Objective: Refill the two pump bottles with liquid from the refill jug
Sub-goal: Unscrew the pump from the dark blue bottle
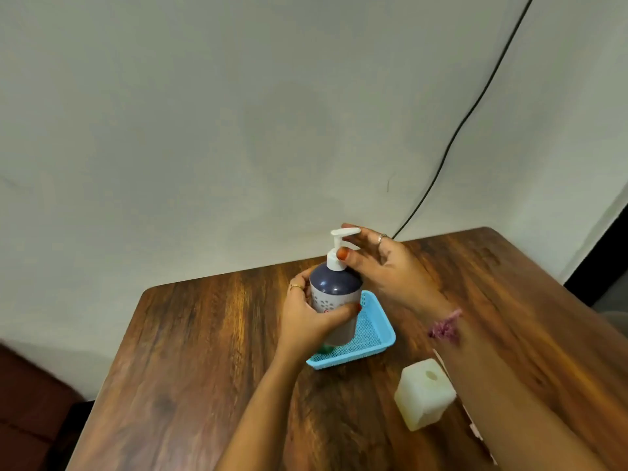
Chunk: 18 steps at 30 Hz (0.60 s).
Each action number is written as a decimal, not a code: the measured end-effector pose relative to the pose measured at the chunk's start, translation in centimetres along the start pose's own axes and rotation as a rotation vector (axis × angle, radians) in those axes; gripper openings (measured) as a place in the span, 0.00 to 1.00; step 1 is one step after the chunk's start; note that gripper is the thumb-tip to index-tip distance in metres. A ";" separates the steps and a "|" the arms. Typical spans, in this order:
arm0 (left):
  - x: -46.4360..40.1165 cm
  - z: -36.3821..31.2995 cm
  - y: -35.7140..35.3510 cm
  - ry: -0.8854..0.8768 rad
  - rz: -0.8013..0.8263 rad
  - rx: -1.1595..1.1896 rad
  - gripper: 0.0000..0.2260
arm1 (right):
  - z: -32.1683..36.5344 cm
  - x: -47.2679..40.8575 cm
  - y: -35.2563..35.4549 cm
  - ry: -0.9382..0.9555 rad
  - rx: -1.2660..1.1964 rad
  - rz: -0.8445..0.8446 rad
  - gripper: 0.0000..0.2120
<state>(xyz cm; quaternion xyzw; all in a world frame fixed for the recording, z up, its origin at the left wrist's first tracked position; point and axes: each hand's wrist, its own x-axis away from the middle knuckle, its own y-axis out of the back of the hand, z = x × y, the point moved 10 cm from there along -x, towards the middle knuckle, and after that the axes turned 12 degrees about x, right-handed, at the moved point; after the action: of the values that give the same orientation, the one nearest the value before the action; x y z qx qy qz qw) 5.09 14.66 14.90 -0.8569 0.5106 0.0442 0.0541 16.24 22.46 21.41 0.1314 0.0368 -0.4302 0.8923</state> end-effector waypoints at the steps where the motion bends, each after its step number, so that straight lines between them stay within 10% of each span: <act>1: -0.1 -0.6 -0.8 -0.008 -0.002 0.003 0.32 | 0.8 -0.1 0.3 0.018 0.040 0.027 0.24; 18: -0.4 -6.5 -8.8 -0.168 -0.135 -0.053 0.29 | 5.3 -0.4 7.8 0.178 0.065 -0.051 0.06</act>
<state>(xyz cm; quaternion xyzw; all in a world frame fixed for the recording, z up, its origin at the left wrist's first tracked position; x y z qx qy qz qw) 12.81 18.26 21.79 -0.8837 0.4441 0.1259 0.0769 21.74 26.01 28.19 0.1972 0.1054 -0.4403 0.8696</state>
